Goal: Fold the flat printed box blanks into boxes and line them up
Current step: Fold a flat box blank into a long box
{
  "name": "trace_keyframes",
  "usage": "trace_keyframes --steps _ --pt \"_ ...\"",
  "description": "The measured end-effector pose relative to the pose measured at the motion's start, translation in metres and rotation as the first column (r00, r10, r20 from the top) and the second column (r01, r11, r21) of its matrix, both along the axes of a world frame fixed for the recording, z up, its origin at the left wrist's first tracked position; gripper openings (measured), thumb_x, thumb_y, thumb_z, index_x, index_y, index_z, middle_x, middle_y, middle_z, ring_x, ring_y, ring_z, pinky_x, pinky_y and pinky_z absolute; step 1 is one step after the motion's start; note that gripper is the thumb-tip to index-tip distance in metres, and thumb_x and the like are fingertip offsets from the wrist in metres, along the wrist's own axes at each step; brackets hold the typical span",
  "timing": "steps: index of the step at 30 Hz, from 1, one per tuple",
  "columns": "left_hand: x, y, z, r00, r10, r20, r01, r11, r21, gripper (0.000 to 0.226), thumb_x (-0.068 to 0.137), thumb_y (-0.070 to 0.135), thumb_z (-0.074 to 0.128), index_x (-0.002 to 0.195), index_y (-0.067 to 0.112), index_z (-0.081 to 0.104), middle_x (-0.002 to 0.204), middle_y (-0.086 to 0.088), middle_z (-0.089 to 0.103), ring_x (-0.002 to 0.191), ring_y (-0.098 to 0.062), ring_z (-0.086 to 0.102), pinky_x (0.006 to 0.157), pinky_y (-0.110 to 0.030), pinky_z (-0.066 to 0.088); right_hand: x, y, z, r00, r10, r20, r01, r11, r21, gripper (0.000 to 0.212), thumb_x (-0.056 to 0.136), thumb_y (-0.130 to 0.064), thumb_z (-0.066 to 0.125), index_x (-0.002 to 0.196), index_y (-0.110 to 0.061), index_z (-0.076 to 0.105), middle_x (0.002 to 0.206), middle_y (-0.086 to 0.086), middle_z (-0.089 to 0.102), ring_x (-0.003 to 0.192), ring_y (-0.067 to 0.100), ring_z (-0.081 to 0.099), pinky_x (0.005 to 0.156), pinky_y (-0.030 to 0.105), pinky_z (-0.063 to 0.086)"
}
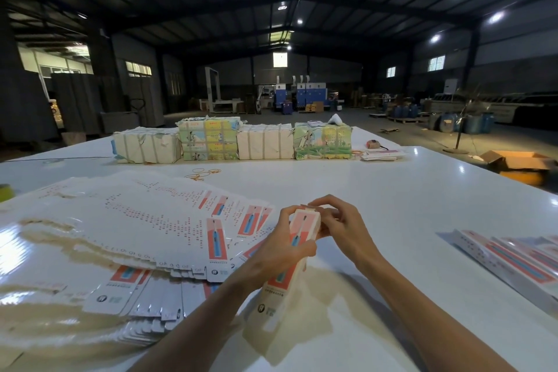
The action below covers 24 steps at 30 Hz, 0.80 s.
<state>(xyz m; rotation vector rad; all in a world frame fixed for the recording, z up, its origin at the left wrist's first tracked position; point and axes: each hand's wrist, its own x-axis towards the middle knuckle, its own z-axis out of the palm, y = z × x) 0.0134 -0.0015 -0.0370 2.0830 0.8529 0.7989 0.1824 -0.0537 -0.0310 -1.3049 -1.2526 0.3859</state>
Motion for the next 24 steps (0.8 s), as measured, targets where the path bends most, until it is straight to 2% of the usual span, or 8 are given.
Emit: trace_keyframes --steps 3,6,9,11,16,20,24 --pt "0.001 0.008 -0.005 0.998 -0.048 0.047 0.051 0.996 -0.072 0.068 0.079 0.04 0.079 0.115 0.069 0.03 0.098 0.012 0.069 0.075 -0.007 0.078 0.055 -0.015 0.057 0.0 0.0 0.001 0.989 0.088 -0.123 -0.094 0.994 -0.047 0.025 0.112 -0.019 0.05 0.108 -0.014 0.074 0.099 -0.001 0.08 0.098 0.022 0.078 0.08 0.032 0.065" --pt "0.0 0.012 -0.007 0.998 -0.051 0.029 0.052 0.997 -0.048 0.08 0.081 0.037 0.081 0.102 0.085 0.021 0.104 0.011 0.069 0.075 -0.006 0.078 0.055 -0.017 0.058 -0.003 0.0 0.003 0.957 0.127 -0.259 -0.141 0.989 -0.037 0.03 0.11 -0.032 0.055 0.104 -0.014 0.078 0.099 0.007 0.08 0.099 0.025 0.078 0.078 0.029 0.064" --pt "0.0 0.011 -0.006 0.995 -0.08 0.058 0.084 0.994 -0.07 0.084 0.08 0.031 0.082 0.109 0.083 0.022 0.112 0.007 0.065 0.077 -0.013 0.08 0.058 -0.024 0.061 -0.001 -0.001 0.004 0.925 0.126 -0.357 -0.148 0.988 -0.035 0.022 0.105 -0.024 0.064 0.098 -0.017 0.083 0.099 0.01 0.081 0.096 0.03 0.079 0.076 0.031 0.064" --pt "-0.001 0.009 -0.006 0.995 -0.087 0.055 0.09 0.994 -0.058 0.087 0.08 0.03 0.082 0.109 0.084 0.02 0.113 0.008 0.061 0.077 -0.012 0.079 0.056 -0.024 0.061 0.0 -0.001 0.006 0.897 0.122 -0.424 -0.157 0.986 -0.05 0.021 0.102 -0.019 0.067 0.093 -0.02 0.085 0.1 0.011 0.081 0.094 0.03 0.079 0.073 0.031 0.063" --pt "-0.006 0.005 -0.002 0.993 -0.119 0.027 0.117 0.991 0.063 0.104 0.073 0.029 0.086 0.124 0.079 0.01 0.113 0.028 0.046 0.089 0.014 0.067 0.052 -0.015 0.055 0.004 -0.001 0.006 0.867 0.099 -0.488 -0.165 0.982 -0.094 0.017 0.097 -0.009 0.071 0.091 -0.016 0.086 0.099 0.015 0.081 0.088 0.029 0.08 0.071 0.031 0.063" --pt "-0.008 0.002 0.0 0.995 -0.089 -0.034 0.092 0.989 0.117 0.098 0.071 0.037 0.085 0.124 0.078 0.014 0.108 0.032 0.043 0.081 -0.015 0.073 0.051 -0.015 0.055 0.008 0.0 0.004 0.874 0.093 -0.477 -0.17 0.978 -0.12 0.016 0.096 -0.007 0.071 0.092 -0.013 0.085 0.098 0.016 0.08 0.089 0.031 0.08 0.073 0.033 0.064" --pt "-0.008 -0.001 0.0 0.995 -0.061 -0.078 0.073 0.984 0.162 0.087 0.07 0.048 0.078 0.118 0.077 0.013 0.105 0.03 0.046 0.081 -0.016 0.071 0.054 -0.015 0.057 0.01 0.0 0.002 0.895 0.088 -0.438 -0.162 0.978 -0.135 0.017 0.094 -0.004 0.07 0.09 -0.012 0.085 0.097 0.016 0.08 0.088 0.031 0.08 0.073 0.034 0.064"
